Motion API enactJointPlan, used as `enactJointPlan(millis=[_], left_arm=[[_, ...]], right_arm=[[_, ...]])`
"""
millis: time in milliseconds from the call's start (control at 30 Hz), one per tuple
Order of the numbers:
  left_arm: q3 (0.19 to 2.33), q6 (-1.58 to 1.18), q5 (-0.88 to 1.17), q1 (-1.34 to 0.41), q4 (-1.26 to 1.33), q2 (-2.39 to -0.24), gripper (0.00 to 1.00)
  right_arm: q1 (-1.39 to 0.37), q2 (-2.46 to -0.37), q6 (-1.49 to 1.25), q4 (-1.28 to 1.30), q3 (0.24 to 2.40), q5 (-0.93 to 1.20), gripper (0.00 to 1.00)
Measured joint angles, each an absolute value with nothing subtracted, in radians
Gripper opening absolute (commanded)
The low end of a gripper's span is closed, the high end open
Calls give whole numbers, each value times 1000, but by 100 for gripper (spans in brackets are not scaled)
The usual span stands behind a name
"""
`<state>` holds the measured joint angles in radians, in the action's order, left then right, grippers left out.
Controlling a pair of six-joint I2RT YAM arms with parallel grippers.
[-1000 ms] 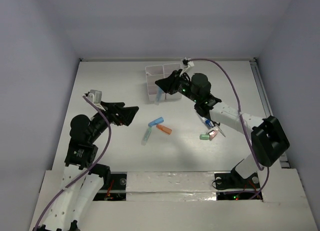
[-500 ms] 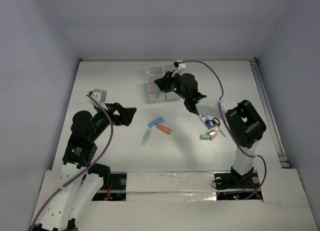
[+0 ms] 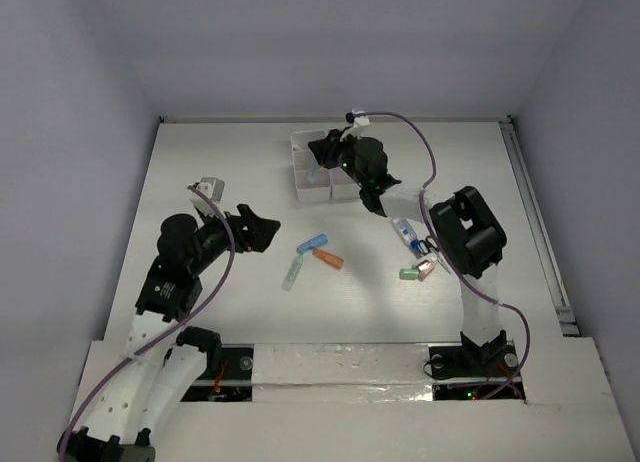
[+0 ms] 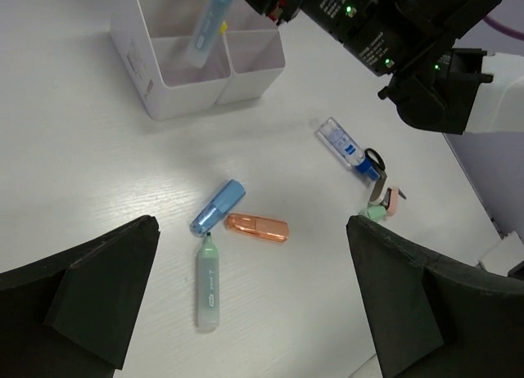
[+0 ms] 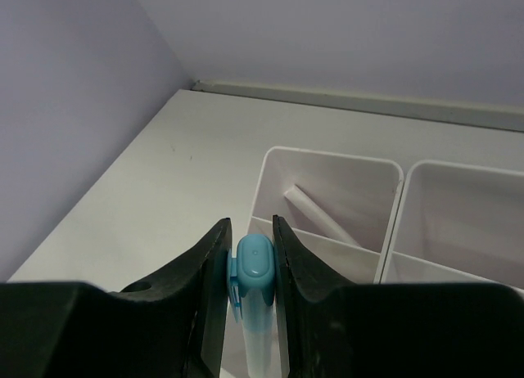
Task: Sort the stationery into containers
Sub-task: Place the pen in the storage box, then pick up the pen from the center of the board.
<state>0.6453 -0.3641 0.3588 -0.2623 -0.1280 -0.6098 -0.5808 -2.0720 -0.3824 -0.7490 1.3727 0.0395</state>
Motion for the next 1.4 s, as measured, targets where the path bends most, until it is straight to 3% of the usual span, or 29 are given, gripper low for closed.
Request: enactJointPlan(millis=[267,400,600,933,1033,1167,1267,1400], left_arm=[[562,-458,374,-265,-101,-632,99],[507,-512,361,-289,-58,-639,99],[426,-574,293,-363,-10,-689,99],[369,-621,118,-491,45,-784,79],[349,-631,81,-514,55,-808,73],[333,-638,47,-522,55,-803,73],[333,-639,19,-522,52,-760,74],[355,-636,-23,-522,0,-633,79]], right_arm=[[-581,-2092,-361,-771,1377,42,3],[-581,-2092,-358,-776,1377,50,32],[-581,-2092,-351,-778,1374,64,52],[-581,-2061,-347,-764,1317,91,55],[-581,-1990,-371,-724,1259,110,51],[-587,-1859,-430,-655,1174,150,37],[-617,-1786,-461,-604,1123,170,37],[-718,-1757,-476,-492,1096,171,47]])
